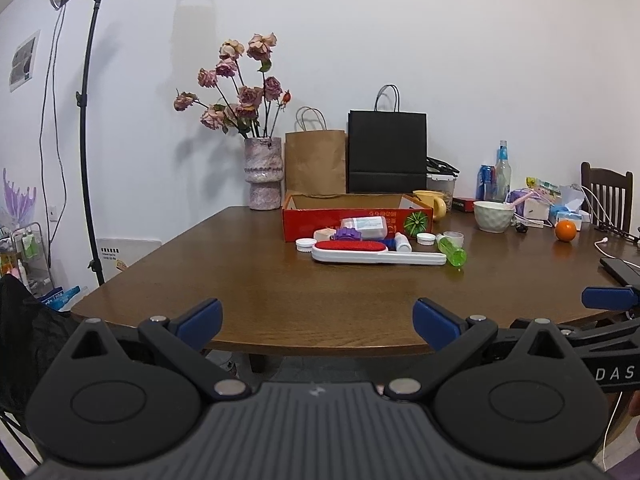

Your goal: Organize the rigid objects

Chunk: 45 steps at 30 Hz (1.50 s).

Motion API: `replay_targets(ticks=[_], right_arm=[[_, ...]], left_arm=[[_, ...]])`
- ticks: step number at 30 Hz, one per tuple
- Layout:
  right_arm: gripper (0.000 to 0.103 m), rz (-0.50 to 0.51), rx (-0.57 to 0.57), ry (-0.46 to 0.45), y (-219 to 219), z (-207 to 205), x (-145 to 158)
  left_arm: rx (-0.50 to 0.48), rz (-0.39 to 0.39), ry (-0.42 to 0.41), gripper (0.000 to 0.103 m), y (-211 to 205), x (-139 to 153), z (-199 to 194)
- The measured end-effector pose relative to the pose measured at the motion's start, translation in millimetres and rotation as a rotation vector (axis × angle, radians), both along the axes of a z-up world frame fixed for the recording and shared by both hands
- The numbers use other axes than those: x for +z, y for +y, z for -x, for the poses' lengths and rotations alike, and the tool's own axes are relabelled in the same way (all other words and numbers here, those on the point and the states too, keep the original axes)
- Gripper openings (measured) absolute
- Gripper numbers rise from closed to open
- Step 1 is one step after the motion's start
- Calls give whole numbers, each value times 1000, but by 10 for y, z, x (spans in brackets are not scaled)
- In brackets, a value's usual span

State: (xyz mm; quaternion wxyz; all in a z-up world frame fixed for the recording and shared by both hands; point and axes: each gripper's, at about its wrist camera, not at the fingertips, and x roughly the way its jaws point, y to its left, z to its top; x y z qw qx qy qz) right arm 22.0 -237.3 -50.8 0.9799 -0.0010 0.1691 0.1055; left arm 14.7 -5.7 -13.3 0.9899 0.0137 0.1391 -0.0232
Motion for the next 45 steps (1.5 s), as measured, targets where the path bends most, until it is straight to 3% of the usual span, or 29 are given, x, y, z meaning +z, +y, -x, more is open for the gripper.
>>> replay_targets(ticks=[17,22,28,33,36,38,39,43,45], right_arm=[[103,-16,-7,-15,-8,-18,-53],[103,-28,-18,-14,2,-149,-70],[103,-30,-3,12,11,-553,-82],[103,-51,-24,22,-75,-1044,-93],[103,-64,8,-4,-162,-1333,-80],[103,-66,33,66,-213,-1605,-28],[101,-71,22,92,-234,-1711,-10],[68,-116,17,176,-364,-2246,-24],[58,-126,43,206,-401,-2486,-72]], left_arm=[[5,-3,19,103,-21,-48,-65],[27,2,-13,103,48,-69,-174],[9,54,6,103,132,-35,-606],[13,24,-25,103,107,-57,-1055],[-29,40,8,103,98,-51,-1393],[-59,44,54,103,83,-41,-1646],[-72,50,75,103,81,-31,-1776],[-101,78,157,103,89,-21,-2331],[-137,82,171,103,83,-37,-2570]])
